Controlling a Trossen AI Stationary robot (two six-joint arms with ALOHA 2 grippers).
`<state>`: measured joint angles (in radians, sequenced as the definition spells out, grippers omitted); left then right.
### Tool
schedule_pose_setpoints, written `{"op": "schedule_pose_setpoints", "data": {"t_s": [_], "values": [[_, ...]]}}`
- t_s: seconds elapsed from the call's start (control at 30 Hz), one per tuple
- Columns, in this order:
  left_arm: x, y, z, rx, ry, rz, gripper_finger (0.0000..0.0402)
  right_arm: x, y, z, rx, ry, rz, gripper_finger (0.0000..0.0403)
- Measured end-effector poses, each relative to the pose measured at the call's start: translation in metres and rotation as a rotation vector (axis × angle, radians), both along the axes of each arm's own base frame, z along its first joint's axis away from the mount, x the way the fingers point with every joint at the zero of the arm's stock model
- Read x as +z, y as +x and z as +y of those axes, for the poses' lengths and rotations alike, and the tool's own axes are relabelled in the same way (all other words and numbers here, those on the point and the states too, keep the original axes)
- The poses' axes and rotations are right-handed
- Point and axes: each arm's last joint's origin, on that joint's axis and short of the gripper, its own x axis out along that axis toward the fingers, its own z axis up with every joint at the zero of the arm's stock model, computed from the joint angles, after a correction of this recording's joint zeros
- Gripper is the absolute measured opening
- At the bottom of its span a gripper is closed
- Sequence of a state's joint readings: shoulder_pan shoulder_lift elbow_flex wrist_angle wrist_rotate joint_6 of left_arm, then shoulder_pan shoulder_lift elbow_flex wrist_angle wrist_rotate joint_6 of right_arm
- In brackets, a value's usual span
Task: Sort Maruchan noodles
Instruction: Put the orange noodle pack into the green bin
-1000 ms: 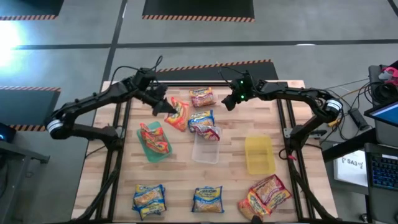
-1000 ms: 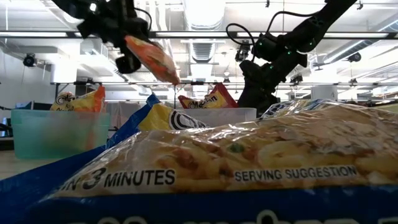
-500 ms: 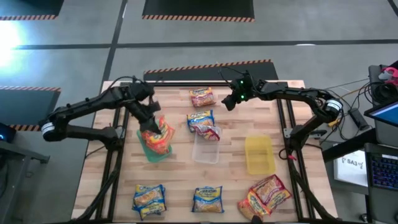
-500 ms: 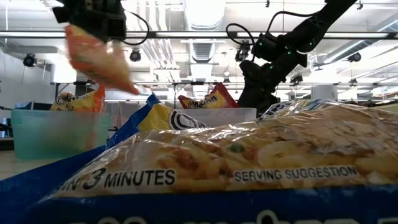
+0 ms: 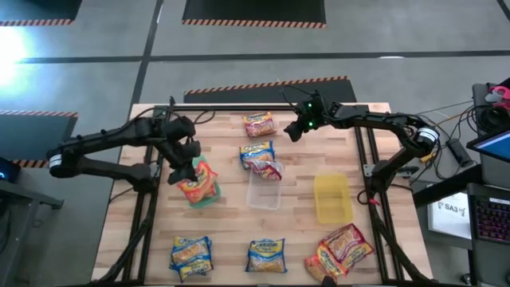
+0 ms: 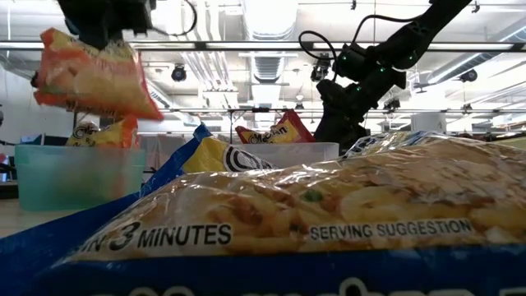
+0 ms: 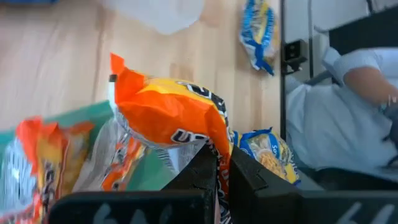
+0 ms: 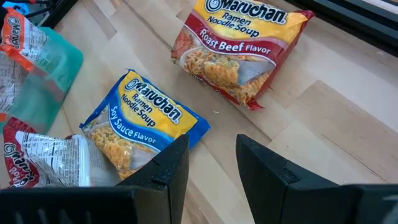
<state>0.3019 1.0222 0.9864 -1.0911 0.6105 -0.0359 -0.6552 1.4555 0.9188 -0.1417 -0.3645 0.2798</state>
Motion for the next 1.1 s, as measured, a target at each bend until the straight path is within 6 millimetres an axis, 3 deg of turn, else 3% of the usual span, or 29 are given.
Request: {"op": "schedule_pose_setpoints", "data": {"t_s": [0.17, 0.43, 0.83, 1.1], "values": [[0.005, 0.005, -0.008, -0.085, 0.099, -0.035, 0.0000, 0.000, 0.000, 0.000, 0.000, 0.000, 0.000, 0.0123], [-0.012, 0.014, -0.016, -0.173, 0.253, 0.025, 0.0000, 0.000, 0.000, 0.000, 0.000, 0.000, -0.001, 0.0123], [-0.043, 0.016, -0.017, -0.200, 0.317, 0.103, 0.0000, 0.000, 0.000, 0.000, 0.000, 0.000, 0.000, 0.0123], [-0.051, 0.015, -0.017, -0.176, 0.301, 0.122, 0.0000, 0.000, 0.000, 0.000, 0.000, 0.000, 0.000, 0.0123]]}}
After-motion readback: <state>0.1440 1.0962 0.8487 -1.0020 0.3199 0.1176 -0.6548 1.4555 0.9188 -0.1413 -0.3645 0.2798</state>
